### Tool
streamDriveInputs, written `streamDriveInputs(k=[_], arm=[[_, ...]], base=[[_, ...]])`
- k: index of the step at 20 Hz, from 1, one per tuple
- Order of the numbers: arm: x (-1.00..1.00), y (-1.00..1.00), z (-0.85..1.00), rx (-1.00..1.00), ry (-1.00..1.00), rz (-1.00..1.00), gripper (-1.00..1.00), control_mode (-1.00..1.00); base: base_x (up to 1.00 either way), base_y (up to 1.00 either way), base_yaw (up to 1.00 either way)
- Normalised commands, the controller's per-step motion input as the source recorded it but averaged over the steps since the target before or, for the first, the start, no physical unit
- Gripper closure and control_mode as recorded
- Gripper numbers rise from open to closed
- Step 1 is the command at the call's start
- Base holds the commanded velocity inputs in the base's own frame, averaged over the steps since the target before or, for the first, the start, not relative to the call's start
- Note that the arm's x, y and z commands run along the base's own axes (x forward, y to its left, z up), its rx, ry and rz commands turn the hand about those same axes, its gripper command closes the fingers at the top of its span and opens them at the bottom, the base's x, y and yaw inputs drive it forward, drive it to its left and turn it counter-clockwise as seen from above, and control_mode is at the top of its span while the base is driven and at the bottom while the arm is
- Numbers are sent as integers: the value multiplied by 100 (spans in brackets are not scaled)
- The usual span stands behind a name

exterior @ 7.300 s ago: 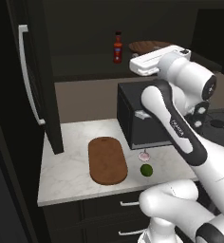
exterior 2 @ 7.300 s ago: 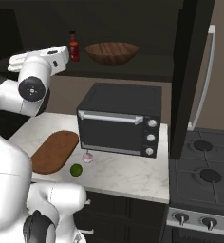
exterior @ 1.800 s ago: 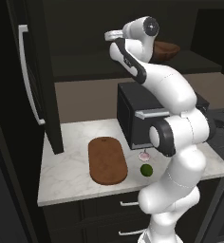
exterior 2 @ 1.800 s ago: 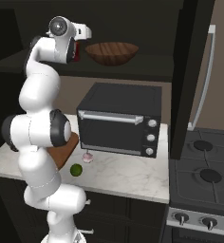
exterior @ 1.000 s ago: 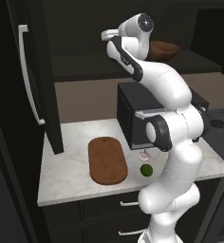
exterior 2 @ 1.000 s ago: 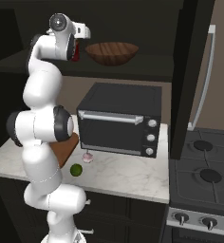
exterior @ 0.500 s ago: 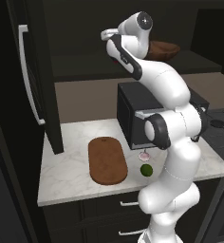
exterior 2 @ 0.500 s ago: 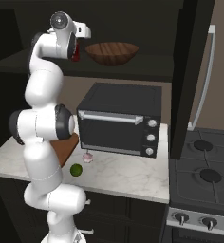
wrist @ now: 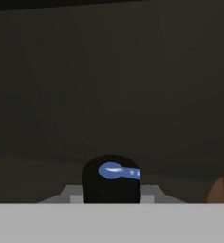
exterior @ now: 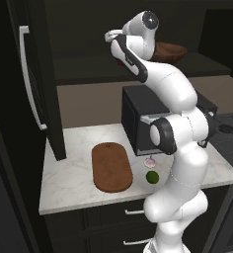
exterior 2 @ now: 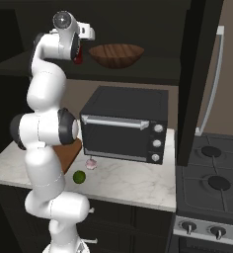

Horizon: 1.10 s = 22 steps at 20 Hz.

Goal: Open the cabinet. Place the bowl and condiment on the counter. Then place the lime and garlic on the cutting board.

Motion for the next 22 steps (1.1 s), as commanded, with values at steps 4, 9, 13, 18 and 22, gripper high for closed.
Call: streamDriveInputs(k=[4,9,13,18,22], arm=[[0,0,-1,0,0,0,100,-100],[0,0,-2,0,0,0,100,-100],[0,0,0,0,0,0,100,-100],[-14,6,0,0,0,0,100,-100],[-45,0,0,0,0,0,100,-100]], base=[[0,0,0],[0,0,0],[0,0,0],[0,0,0],[0,0,0]])
